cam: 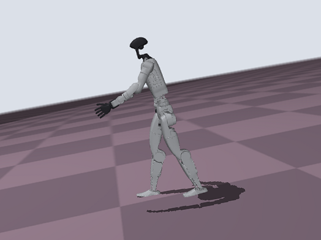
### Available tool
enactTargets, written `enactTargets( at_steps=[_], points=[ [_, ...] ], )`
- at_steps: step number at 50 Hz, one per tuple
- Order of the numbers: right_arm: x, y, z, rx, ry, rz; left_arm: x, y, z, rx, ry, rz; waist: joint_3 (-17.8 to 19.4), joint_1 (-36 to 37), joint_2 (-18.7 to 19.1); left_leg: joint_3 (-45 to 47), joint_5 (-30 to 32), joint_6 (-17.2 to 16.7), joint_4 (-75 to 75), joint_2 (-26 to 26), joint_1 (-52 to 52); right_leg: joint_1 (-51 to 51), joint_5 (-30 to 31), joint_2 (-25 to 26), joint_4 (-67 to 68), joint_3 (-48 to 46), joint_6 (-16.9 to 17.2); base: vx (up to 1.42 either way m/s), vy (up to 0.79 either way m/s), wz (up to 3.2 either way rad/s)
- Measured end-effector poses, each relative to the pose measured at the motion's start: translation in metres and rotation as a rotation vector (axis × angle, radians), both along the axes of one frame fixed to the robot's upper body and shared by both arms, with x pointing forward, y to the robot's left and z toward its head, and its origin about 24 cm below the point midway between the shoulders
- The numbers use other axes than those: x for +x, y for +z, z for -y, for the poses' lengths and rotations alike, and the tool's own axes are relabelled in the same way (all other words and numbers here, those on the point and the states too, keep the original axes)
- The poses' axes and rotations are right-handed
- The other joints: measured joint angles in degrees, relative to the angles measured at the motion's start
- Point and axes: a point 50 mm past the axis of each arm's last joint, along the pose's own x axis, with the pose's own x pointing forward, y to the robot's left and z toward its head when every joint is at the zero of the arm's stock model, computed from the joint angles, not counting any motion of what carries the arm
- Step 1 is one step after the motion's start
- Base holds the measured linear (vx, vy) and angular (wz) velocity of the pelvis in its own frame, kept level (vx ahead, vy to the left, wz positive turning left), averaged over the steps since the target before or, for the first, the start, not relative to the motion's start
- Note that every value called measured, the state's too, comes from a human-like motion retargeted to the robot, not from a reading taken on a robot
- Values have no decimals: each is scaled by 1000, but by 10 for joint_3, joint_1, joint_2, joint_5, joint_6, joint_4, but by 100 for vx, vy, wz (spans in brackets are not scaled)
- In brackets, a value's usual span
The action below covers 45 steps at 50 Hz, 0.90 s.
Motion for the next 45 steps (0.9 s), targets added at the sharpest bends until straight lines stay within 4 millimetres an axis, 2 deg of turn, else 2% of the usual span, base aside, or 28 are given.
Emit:
enactTargets(
  at_steps=[2, 5, 9, 12, 15, 17, 19, 22, 25, 29, 33, 36, 39, 42, 45],
  points=[
    [3, 0, -4, 8, 17, -9, -1, -1, 2, 43, -29, -4, 10, 2, 0, -1, -9, -12, -3, 14, 31, -13, -42, 14, -3, -7, 23, 65, -26, 16],
    [9, 0, -5, 12, 24, -4, -9, -24, 4, 107, -61, -82, 4, 9, 7, -7, -10, -19, 0, 27, 56, -15, -53, 33, -3, 0, 23, 67, -21, 8],
    [22, 4, -2, -4, 10, 32, -41, -88, 0, 193, -73, -311, -13, 18, 2, -28, 31, -11, 39, 16, 72, 27, -15, 15, -3, -8, 23, 72, -15, 18],
    [34, 8, 1, -18, 0, 61, -87, -147, -8, 251, -68, -565, -23, 31, -13, -30, 94, 3, 125, 2, 57, 71, -26, -6, -3, -8, 23, 75, -18, 11],
    [51, 13, 3, -29, -3, 100, -152, -200, -18, 284, -53, -857, -41, 41, -33, -12, 158, 35, 289, -16, -23, 105, -53, -37, -2, -3, 12, 70, -16, 21],
    [67, 20, 5, -39, 6, 149, -197, -224, -27, 284, -27, -1026, -55, 53, -39, 11, 171, 58, 407, -9, -99, 112, -73, -41, 10, -1, -5, 63, -22, 6],
    [87, 28, 5, -54, 22, 212, -238, -239, -35, 270, 9, -1153, -62, 72, -45, 37, 157, 84, 489, 0, -162, 120, -90, -43, 20, 4, -15, 59, -20, -20],
    [123, 46, 5, -75, 51, 318, -286, -251, -47, 226, 72, -1261, -63, 109, -57, 73, 103, 116, 537, 6, -235, 129, -111, -42, 31, 21, -18, 56, -16, -55],
    [159, 69, 3, -92, 75, 433, -321, -255, -56, 164, 143, -1296, -58, 154, -72, 91, 65, 120, 482, -11, -282, 139, -126, -44, 35, 46, -13, 53, -11, -84],
    [204, 105, -1, -117, 95, 608, -355, -255, -62, 72, 239, -1314, -44, 210, -75, 98, 102, 89, 290, -19, -299, 158, -146, -29, 37, 83, -15, 52, -4, -96],
    [236, 139, -7, -133, 113, 783, -384, -255, -62, 8, 273, -1360, -26, 248, -43, 135, 171, 48, 76, 22, -275, 197, -170, 17, 41, 112, -31, 56, 2, -84],
    [247, 154, -13, -128, 147, 873, -401, -255, -57, -15, 237, -1397, -13, 259, -12, 178, 191, 6, -41, 52, -257, 241, -186, 50, 43, 127, -47, 61, 8, -57],
    [247, 156, -19, -116, 208, 895, -409, -256, -51, -21, 177, -1411, -6, 259, 3, 207, 182, -34, -94, 70, -254, 280, -197, 66, 46, 139, -61, 64, 11, -36],
    [237, 143, -26, -109, 272, 849, -405, -256, -48, -19, 131, -1398, -12, 255, -1, 222, 171, -48, -94, 77, -257, 299, -200, 66, 58, 148, -68, 65, 14, -23],
    [216, 117, -29, -106, 315, 742, -390, -257, -50, 1, 95, -1370, -24, 248, -9, 230, 185, -46, -94, 79, -238, 306, -185, 65, 88, 156, -71, 68, 18, -10]
  ],
)
